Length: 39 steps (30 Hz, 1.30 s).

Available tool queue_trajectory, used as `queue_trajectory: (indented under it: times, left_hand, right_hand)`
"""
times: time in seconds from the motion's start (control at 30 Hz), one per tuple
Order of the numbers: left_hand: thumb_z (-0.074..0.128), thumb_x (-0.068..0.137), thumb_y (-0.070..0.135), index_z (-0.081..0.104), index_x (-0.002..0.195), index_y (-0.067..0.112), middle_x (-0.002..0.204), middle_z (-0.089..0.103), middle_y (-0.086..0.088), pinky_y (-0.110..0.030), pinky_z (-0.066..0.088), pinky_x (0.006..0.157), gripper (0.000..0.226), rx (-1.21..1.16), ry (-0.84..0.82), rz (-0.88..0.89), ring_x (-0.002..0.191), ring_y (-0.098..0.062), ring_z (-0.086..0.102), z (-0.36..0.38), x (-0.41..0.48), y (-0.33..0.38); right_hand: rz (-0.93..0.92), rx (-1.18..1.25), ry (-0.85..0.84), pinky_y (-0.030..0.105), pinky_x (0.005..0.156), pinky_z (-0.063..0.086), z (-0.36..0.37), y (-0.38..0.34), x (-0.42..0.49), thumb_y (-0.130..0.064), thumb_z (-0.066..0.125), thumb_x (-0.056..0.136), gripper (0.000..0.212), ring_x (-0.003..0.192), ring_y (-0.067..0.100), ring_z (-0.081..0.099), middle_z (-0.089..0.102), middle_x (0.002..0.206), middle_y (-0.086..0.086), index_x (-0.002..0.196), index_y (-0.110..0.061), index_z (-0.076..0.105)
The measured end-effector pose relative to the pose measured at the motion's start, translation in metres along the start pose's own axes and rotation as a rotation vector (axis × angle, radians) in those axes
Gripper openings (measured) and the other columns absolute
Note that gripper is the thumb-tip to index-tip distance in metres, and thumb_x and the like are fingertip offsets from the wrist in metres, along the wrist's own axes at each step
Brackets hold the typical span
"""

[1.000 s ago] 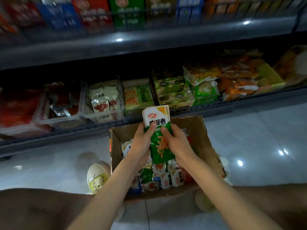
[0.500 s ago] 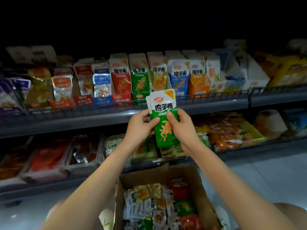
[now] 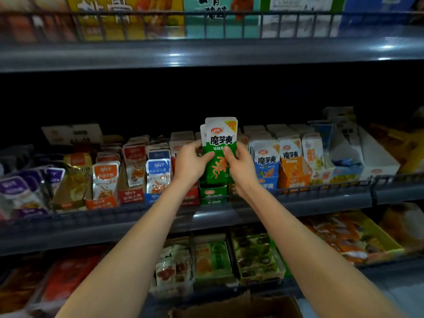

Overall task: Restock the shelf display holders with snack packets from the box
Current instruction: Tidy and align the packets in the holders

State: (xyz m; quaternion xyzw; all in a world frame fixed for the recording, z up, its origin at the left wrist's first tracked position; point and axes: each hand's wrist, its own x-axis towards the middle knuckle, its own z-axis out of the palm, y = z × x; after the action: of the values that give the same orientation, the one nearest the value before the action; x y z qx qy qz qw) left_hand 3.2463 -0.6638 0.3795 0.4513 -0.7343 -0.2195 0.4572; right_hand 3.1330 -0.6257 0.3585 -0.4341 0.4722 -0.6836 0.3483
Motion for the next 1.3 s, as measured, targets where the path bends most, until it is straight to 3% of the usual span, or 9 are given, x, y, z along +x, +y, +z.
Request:
queue_trajectory:
  times: [0.2, 0.43, 0.57, 0.6, 0.7, 0.73, 0.9, 1.13, 1.3]
  left_hand:
    - [0.067, 0.086, 0.011, 0.063, 0.119, 0.008, 0.112, 0.067, -0.006, -0.022, 0.044, 0.075, 0.034, -0.091, 0.022, -0.028, 0.096, -0.014, 0.060, 0.006, 0.027, -0.021]
    - [0.069, 0.084, 0.008, 0.066, 0.110, 0.008, 0.094, 0.063, 0.003, -0.021, 0.048, 0.066, 0.027, -0.124, 0.001, -0.094, 0.085, -0.013, 0.059, -0.001, 0.038, -0.032]
    - [0.071, 0.083, 0.009, 0.066, 0.112, 0.010, 0.095, 0.066, -0.003, -0.040, 0.055, 0.080, 0.030, -0.079, -0.105, -0.120, 0.090, -0.020, 0.064, 0.002, 0.038, -0.037]
    - [0.071, 0.083, 0.010, 0.066, 0.113, 0.010, 0.095, 0.065, -0.001, -0.038, 0.055, 0.080, 0.031, -0.071, -0.119, -0.117, 0.091, -0.019, 0.064, 0.002, 0.039, -0.038]
    - [0.070, 0.083, 0.010, 0.064, 0.117, 0.009, 0.101, 0.062, 0.004, -0.011, 0.043, 0.068, 0.034, 0.001, -0.144, -0.077, 0.091, -0.009, 0.056, 0.001, 0.042, -0.039]
    - [0.071, 0.083, 0.010, 0.064, 0.117, 0.009, 0.104, 0.063, 0.004, -0.010, 0.040, 0.066, 0.035, 0.028, -0.144, -0.063, 0.092, -0.008, 0.055, 0.001, 0.042, -0.039]
    - [0.071, 0.082, 0.012, 0.064, 0.115, 0.010, 0.109, 0.069, -0.006, -0.024, 0.042, 0.075, 0.033, 0.114, -0.069, -0.051, 0.091, -0.013, 0.060, 0.012, 0.038, -0.045]
    - [0.073, 0.078, 0.005, 0.057, 0.121, 0.009, 0.117, 0.063, -0.009, -0.032, 0.047, 0.088, 0.046, 0.124, -0.006, -0.043, 0.109, -0.024, 0.058, 0.022, 0.034, -0.051]
    - [0.071, 0.079, 0.002, 0.052, 0.129, 0.011, 0.123, 0.059, -0.008, -0.037, 0.050, 0.094, 0.054, 0.070, 0.040, -0.048, 0.112, -0.023, 0.058, 0.024, 0.036, -0.052]
  right_hand:
    - [-0.019, -0.027, -0.059, 0.032, 0.073, 0.058, 0.008, 0.015, 0.037, -0.017, 0.048, 0.099, 0.021, 0.093, 0.020, 0.067, 0.063, 0.116, 0.012, 0.119, -0.013, 0.049]
    - [0.044, -0.035, -0.075, 0.041, 0.075, 0.058, 0.020, 0.024, 0.052, -0.014, 0.047, 0.099, 0.013, 0.092, 0.024, 0.068, 0.065, 0.111, 0.012, 0.112, -0.014, 0.051]
    - [0.107, -0.099, -0.082, 0.043, 0.079, 0.057, 0.011, 0.029, 0.054, -0.012, 0.049, 0.098, 0.016, 0.094, 0.022, 0.067, 0.065, 0.114, 0.009, 0.110, -0.020, 0.052]
    - [0.103, -0.135, -0.089, 0.044, 0.081, 0.057, 0.008, 0.029, 0.055, -0.011, 0.051, 0.097, 0.018, 0.096, 0.021, 0.067, 0.065, 0.115, 0.007, 0.112, -0.020, 0.053]
    - [0.004, -0.416, -0.101, 0.040, 0.086, 0.055, -0.005, 0.029, 0.066, -0.017, 0.061, 0.091, 0.024, 0.101, 0.015, 0.063, 0.064, 0.117, -0.001, 0.115, -0.020, 0.057]
    - [-0.030, -0.526, -0.095, 0.038, 0.086, 0.053, -0.008, 0.029, 0.069, -0.021, 0.065, 0.089, 0.027, 0.102, 0.014, 0.060, 0.064, 0.115, -0.003, 0.115, -0.021, 0.059]
    - [-0.099, -0.828, -0.031, 0.046, 0.091, 0.047, -0.009, 0.037, 0.080, -0.035, 0.072, 0.080, 0.032, 0.110, 0.025, 0.053, 0.061, 0.115, 0.004, 0.110, -0.027, 0.064]
    - [-0.126, -1.162, -0.049, 0.034, 0.103, 0.028, -0.011, 0.041, 0.072, -0.045, 0.068, 0.082, 0.044, 0.130, 0.025, 0.032, 0.048, 0.130, 0.004, 0.123, -0.028, 0.061]
    - [-0.164, -1.246, -0.015, 0.035, 0.104, 0.029, -0.008, 0.039, 0.072, -0.045, 0.071, 0.078, 0.059, 0.129, 0.025, 0.034, 0.048, 0.132, 0.005, 0.130, -0.023, 0.051]
